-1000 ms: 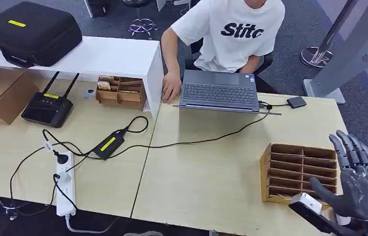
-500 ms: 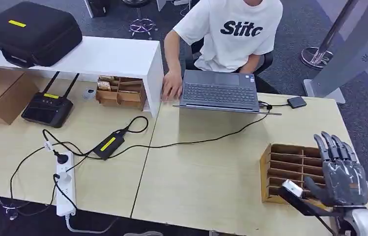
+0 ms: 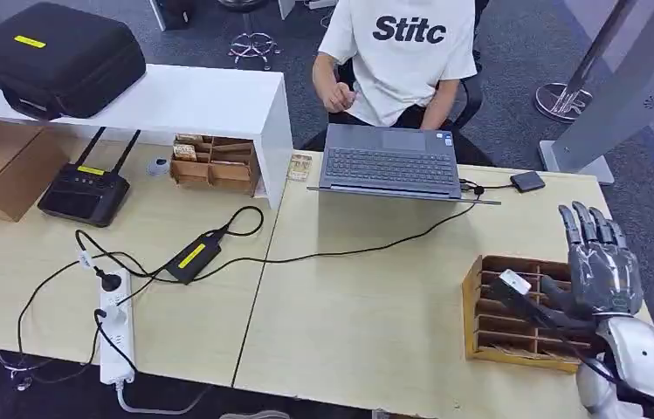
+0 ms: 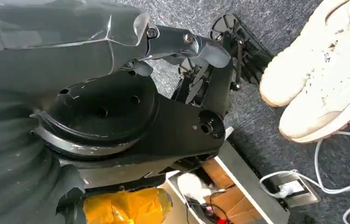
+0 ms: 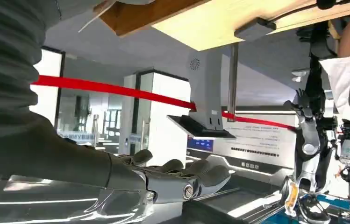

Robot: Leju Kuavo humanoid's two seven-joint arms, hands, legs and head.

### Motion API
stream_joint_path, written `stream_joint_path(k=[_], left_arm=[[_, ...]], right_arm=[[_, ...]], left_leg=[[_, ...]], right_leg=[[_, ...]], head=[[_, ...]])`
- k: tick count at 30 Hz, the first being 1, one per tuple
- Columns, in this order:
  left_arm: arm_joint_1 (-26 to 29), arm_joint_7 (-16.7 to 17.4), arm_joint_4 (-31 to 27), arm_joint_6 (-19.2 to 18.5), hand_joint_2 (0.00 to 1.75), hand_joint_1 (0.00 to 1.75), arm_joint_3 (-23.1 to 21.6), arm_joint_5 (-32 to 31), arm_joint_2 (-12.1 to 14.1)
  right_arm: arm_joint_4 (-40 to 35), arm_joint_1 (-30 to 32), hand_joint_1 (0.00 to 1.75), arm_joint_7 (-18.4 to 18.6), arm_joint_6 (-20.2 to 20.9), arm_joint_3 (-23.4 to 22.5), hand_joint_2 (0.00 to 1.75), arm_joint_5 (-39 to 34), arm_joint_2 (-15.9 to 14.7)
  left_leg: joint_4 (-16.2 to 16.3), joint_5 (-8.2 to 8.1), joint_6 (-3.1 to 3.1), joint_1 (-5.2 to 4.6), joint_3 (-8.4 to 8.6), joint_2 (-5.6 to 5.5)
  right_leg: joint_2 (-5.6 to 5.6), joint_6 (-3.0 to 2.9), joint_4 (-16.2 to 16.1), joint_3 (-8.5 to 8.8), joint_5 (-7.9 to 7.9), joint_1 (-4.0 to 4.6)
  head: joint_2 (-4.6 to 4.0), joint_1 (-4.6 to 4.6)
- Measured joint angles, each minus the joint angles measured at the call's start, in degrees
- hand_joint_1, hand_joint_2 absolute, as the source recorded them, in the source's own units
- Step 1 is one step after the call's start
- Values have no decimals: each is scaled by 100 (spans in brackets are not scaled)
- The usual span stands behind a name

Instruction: Pass the card to the sensor for recognition and then transmit it.

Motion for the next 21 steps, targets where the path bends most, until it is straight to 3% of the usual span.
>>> stream_joint_path(k=[21], left_arm=[[2,7,2,31,175,0,-41,7,17]], right_arm=[[393,8,0,31,0,-380,175,129,-2]], left_leg=[[0,0,0,0,0,0]], right_leg=[[0,0,-2,-2,0,0]], head=[[0,0]])
